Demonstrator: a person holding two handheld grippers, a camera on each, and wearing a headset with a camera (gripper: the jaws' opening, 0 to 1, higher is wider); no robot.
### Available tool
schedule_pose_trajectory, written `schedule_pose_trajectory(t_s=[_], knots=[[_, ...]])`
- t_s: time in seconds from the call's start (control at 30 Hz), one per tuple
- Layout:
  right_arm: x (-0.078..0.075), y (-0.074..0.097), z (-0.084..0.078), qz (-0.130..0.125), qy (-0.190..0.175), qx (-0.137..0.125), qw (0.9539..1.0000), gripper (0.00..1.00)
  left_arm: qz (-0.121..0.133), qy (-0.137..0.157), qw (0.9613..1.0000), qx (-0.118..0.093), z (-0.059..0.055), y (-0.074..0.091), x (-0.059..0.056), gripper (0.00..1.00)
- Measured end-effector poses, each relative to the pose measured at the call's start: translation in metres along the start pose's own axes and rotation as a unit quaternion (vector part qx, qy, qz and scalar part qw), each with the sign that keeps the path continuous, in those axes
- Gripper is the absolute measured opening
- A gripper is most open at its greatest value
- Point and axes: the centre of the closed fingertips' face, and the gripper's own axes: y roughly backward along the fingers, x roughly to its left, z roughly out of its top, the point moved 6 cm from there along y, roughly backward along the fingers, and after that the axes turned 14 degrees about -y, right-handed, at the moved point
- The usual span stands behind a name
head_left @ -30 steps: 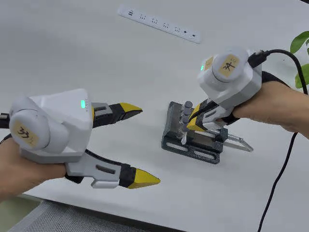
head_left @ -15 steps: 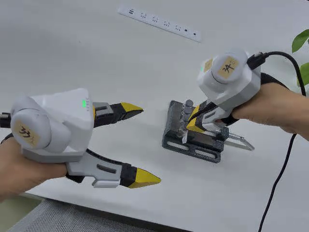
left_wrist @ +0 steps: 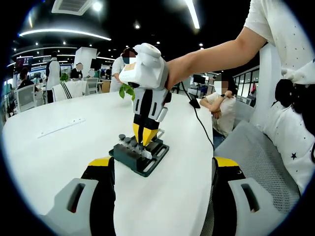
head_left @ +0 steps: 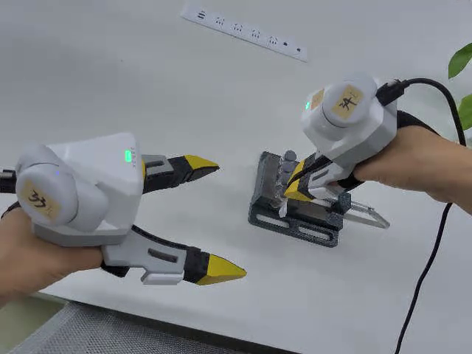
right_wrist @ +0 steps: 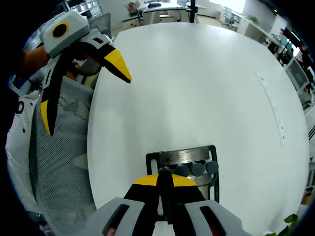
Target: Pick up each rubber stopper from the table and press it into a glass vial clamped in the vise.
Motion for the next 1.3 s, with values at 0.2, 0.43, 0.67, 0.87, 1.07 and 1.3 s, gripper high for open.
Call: schedule_pose_trajectory(t_s=[0.2, 0.43, 0.67, 0.87, 1.07, 1.3], knots=[[-0.0013, -0.0014, 0.0008, 0.002, 0.002, -0.002, 1.0, 0.03, -0.002, 0.0, 1.0, -0.001, 0.0006, -0.0016, 0.0004, 0.8], [-0.002, -0.002, 0.0002, 0.001, 0.011, -0.004, 0.9999, 0.04, -0.002, 0.0, 1.0, -0.003, 0.0016, -0.0023, 0.0013, 0.79], [-0.001, -0.0032, 0.0028, 0.0, 0.02, 0.012, 0.9997, 0.03, -0.003, 0.0, 1.0, -0.005, 0.0024, -0.0032, 0.0019, 0.79], [0.0015, -0.0043, 0.0043, -0.003, 0.034, 0.028, 0.999, 0.03, -0.002, -0.001, 1.0, -0.006, 0.0025, -0.0032, 0.0026, 0.79], [0.0, -0.0052, 0.0061, -0.005, 0.04, 0.047, 0.9981, 0.03, 0.0, -0.001, 1.0, -0.007, 0.0024, -0.0032, 0.0032, 0.78], [-0.0001, -0.0064, 0.0056, 0.003, 0.027, 0.043, 0.9987, 0.03, 0.002, -0.002, 1.0, -0.008, 0.003, -0.0029, 0.0043, 0.78]])
